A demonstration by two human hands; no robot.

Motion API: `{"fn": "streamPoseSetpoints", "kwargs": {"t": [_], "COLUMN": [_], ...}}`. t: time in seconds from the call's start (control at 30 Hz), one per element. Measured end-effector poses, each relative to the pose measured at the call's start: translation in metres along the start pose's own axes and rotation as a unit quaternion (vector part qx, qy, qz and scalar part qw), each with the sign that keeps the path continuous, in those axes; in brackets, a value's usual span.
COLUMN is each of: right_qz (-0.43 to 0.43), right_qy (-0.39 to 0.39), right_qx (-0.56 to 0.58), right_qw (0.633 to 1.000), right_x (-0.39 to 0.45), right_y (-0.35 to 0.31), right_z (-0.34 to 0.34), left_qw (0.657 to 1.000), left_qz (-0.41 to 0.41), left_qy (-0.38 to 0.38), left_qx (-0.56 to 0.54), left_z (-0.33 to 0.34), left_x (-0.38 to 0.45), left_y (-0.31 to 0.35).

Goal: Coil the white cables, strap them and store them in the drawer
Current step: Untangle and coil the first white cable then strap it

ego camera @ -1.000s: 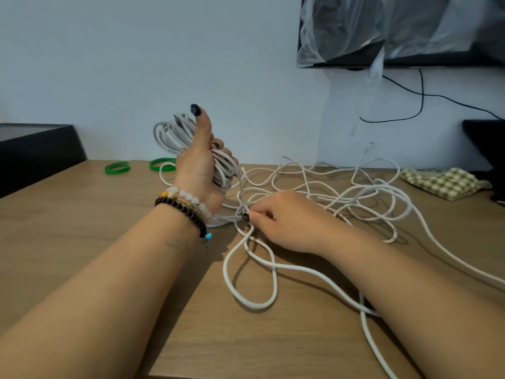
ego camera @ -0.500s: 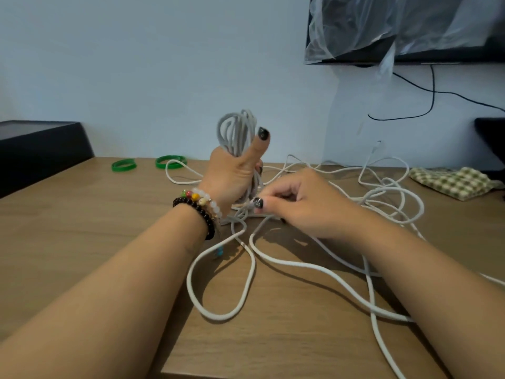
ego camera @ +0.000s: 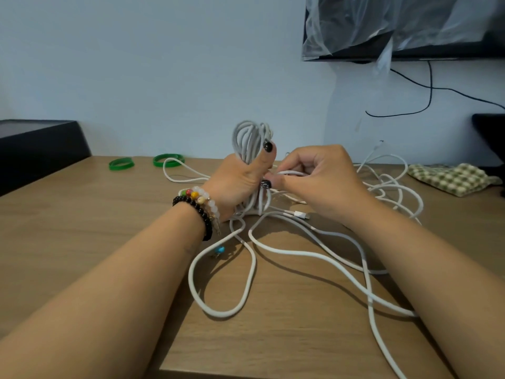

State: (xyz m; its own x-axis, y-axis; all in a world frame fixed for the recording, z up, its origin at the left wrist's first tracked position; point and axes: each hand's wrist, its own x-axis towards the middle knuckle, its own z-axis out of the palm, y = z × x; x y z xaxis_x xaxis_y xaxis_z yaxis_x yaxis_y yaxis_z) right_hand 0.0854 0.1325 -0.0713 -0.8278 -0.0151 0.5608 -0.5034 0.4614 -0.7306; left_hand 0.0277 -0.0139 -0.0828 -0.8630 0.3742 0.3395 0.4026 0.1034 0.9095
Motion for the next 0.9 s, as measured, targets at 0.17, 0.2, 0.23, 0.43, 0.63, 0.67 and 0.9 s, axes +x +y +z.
{"fn": "streamPoseSetpoints", "kwargs": {"t": [0.17, 0.2, 0.23, 0.43, 0.63, 0.67, 0.9], "right_qz": [-0.010, -0.006, 0.002, 0.038, 0.050, 0.056, 0.078], "right_qy": [-0.009, -0.011, -0.012, -0.016, 0.011, 0.024, 0.043], "right_qx": [0.003, 0.009, 0.014, 0.023, 0.020, 0.021, 0.031], "right_qw": [1.000, 1.000, 1.000, 0.999, 0.998, 0.998, 0.996], "right_x": [0.001, 0.001, 0.002, 0.005, 0.008, 0.009, 0.015], "right_y": [0.000, -0.001, -0.001, 0.000, 0.004, 0.005, 0.014], "right_z": [-0.002, -0.003, -0.004, -0.012, -0.019, -0.021, -0.027], "left_qw": [0.998, 0.996, 0.995, 0.988, 0.990, 0.993, 0.972], "left_qz": [-0.009, -0.012, -0.016, -0.002, -0.007, -0.015, -0.104], "left_qy": [-0.064, -0.080, -0.101, -0.147, -0.010, 0.018, 0.191], "left_qx": [-0.028, -0.023, -0.010, 0.049, 0.144, 0.120, -0.085], "left_z": [-0.005, -0.006, -0.008, -0.002, -0.001, -0.002, -0.010], "left_x": [-0.001, -0.001, -0.001, -0.005, -0.005, -0.004, 0.002], "left_y": [0.001, 0.002, 0.003, 0.005, 0.009, 0.009, 0.009]}}
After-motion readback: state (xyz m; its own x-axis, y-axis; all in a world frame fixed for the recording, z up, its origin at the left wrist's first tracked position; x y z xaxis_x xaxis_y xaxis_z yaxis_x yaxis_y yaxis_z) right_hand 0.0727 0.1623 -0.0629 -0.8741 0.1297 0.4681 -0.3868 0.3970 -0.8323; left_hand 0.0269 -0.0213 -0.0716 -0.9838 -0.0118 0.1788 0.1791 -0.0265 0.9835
